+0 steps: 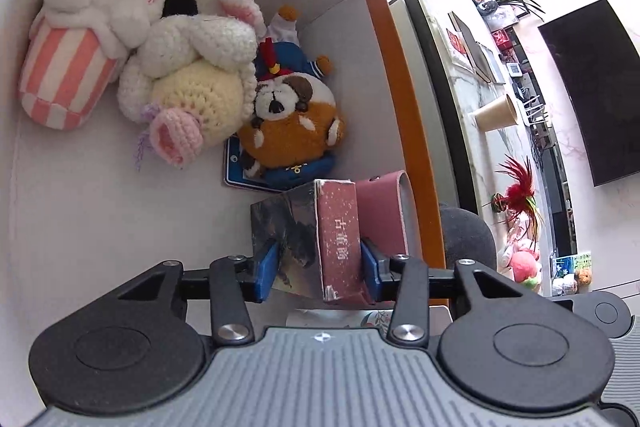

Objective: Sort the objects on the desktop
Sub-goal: 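Lower the card box and lotion tube into the orange box and open both tools, then withdraw both tools from the box back toward the sofa items, then reach the left tool toward the yellow tape measure while the right tool approaches the pink compact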

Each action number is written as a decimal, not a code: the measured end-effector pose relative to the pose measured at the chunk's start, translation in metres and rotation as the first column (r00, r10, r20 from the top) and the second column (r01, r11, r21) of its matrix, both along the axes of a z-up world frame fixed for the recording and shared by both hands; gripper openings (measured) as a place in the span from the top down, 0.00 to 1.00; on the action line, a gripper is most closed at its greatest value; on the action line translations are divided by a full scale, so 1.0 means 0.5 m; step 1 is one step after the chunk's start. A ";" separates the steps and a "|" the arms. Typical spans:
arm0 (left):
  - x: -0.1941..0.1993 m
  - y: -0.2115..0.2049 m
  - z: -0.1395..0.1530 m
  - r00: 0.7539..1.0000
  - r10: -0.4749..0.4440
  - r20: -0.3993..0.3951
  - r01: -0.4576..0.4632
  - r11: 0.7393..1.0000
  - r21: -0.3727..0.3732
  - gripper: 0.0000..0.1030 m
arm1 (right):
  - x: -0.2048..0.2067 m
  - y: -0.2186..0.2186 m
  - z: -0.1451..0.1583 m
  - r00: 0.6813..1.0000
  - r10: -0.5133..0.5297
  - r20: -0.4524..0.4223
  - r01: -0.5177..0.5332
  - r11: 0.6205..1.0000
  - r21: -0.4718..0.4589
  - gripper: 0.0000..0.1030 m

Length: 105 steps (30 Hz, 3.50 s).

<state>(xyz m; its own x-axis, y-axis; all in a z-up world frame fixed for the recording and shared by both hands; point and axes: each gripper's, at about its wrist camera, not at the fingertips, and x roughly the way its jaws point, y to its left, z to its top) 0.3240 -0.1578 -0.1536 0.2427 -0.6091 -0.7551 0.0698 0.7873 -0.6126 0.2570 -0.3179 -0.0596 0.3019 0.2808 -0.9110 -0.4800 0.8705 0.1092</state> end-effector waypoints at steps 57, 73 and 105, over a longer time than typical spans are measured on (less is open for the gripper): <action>-0.161 0.296 0.195 0.887 0.225 0.403 -0.312 0.936 0.162 0.45 | 0.117 0.135 -0.022 0.973 -0.196 0.119 0.209 0.972 -0.105 0.62; -0.229 0.330 0.234 0.778 0.237 0.581 -0.419 0.886 0.199 0.45 | 0.020 0.146 0.085 0.896 -0.147 0.419 0.139 0.989 0.049 0.32; -0.328 0.410 0.165 0.905 -0.078 0.418 -0.162 0.846 0.508 0.41 | -0.023 0.429 0.025 0.864 0.432 0.257 -0.432 0.900 -0.061 0.49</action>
